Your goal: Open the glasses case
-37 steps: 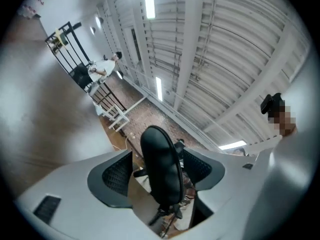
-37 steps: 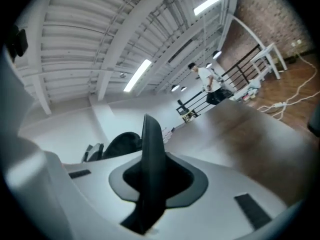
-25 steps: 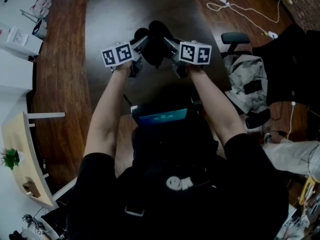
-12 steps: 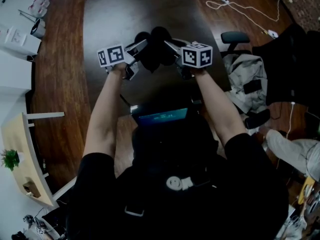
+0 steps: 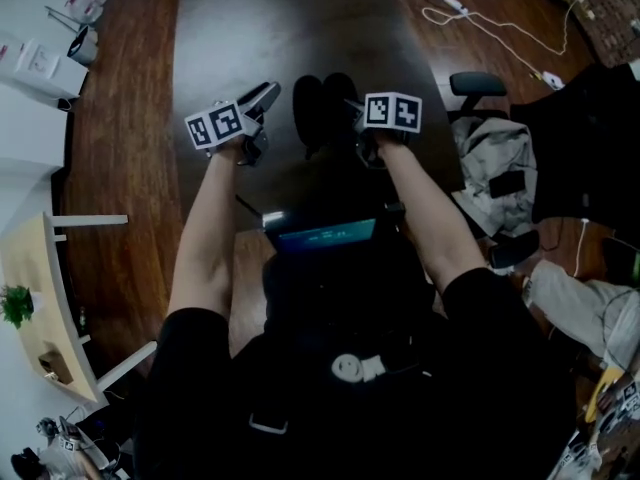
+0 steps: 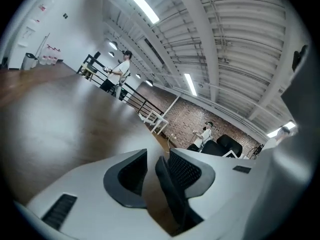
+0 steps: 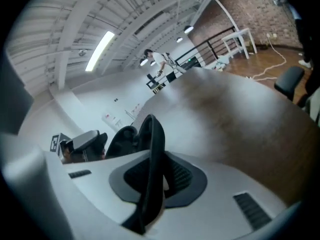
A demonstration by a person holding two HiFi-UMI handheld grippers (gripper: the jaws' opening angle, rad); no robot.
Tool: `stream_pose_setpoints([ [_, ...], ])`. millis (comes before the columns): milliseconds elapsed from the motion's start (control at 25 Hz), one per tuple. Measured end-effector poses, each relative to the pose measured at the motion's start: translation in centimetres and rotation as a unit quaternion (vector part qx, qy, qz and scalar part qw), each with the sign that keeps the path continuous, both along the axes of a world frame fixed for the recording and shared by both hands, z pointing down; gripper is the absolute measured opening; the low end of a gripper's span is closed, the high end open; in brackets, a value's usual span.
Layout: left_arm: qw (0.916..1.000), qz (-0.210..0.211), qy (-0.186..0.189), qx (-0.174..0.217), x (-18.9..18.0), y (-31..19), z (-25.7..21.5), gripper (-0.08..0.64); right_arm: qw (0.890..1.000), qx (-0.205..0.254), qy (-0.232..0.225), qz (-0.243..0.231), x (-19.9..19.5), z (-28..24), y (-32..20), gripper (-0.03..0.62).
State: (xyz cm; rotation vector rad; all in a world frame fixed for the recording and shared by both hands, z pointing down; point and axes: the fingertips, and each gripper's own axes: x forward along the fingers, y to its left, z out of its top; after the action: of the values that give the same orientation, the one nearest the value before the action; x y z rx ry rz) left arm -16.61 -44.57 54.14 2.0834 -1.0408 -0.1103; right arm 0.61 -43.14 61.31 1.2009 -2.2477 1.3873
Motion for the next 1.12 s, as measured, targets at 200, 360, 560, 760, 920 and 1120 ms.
stream_pose_setpoints([
  [200, 0.9998, -0.013, -0.014, -0.008, -1.1, 0.8, 0.5, 0.140, 0.997, -0.059, 0.033, 0.024, -0.5, 4.6, 1.7, 0.067],
  [360, 0.9996, -0.007, -0.024, -0.013, -0.8, 1.1, 0.7, 0.141, 0.997, -0.060, 0.030, 0.033, -0.2, 5.2, 1.1, 0.184],
  [560, 0.9996, -0.002, -0.021, -0.016, -1.5, 1.7, 0.9, 0.140, 0.998, -0.030, 0.042, 0.039, -0.3, 4.1, 0.5, 0.186],
  [760, 0.9996, 0.011, -0.020, -0.017, -0.9, 1.8, 0.9, 0.140, 0.993, 0.023, 0.110, 0.021, 0.9, 2.7, 0.2, 0.186],
  [920, 0.9993, 0.021, -0.022, -0.021, 0.1, 2.1, 1.2, 0.140, 0.989, 0.029, 0.139, 0.029, 2.8, 3.2, 0.2, 0.146],
  [1120, 0.9988, 0.036, -0.026, -0.022, 0.5, 3.1, 1.3, 0.103, 0.989, 0.008, 0.145, 0.031, 2.4, 4.4, 0.4, 0.014],
])
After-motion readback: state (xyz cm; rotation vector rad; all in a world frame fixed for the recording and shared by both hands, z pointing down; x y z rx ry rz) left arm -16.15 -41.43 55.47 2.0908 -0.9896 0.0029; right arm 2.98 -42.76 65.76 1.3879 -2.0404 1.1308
